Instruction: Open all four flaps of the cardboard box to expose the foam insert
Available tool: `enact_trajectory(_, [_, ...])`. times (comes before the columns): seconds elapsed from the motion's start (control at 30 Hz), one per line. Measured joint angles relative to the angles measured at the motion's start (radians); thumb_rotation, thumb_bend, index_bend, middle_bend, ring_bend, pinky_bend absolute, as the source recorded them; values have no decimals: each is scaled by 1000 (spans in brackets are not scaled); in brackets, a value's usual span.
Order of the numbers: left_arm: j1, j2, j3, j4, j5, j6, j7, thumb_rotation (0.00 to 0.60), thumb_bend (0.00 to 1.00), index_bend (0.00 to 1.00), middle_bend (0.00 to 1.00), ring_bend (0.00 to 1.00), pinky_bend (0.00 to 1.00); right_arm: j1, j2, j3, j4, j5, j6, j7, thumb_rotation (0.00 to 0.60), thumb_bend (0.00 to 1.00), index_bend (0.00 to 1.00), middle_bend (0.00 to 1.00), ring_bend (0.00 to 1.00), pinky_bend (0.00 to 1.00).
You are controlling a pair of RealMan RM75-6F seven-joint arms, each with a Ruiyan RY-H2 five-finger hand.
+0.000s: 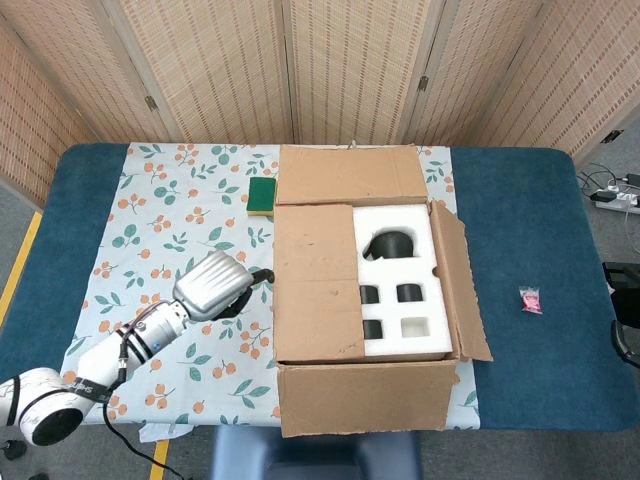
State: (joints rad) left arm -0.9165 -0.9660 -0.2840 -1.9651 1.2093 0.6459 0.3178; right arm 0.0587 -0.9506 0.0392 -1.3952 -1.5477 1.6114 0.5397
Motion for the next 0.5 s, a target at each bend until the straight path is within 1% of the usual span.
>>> enact_trajectory(0.07, [-34, -32, -4, 20, -12, -10, 14, 600, 825, 324, 1000, 1000, 1000, -5, 2, 3, 12, -7, 17, 43, 232, 578, 84, 0, 0, 0])
enact_trajectory(0.13, [-70, -63, -10, 39, -24, -21, 18, 600, 853, 342, 1000, 1000, 1000, -12, 4, 6, 26, -9, 30, 81, 233, 578, 84, 0, 0, 0])
enact_trajectory(0.27, [-124, -116, -23, 77, -30, -43, -6, 600, 869, 369, 1000, 1000, 1000, -22, 6, 15, 59, -1, 36, 142, 234, 578, 88, 0, 0, 0])
enact_trajectory(0.5, [-206, -204, -20, 197, -29, -90, -43, 600, 868, 369, 1000, 1000, 1000, -21, 9, 20, 86, 3, 11, 192, 232, 579, 95, 0, 0, 0])
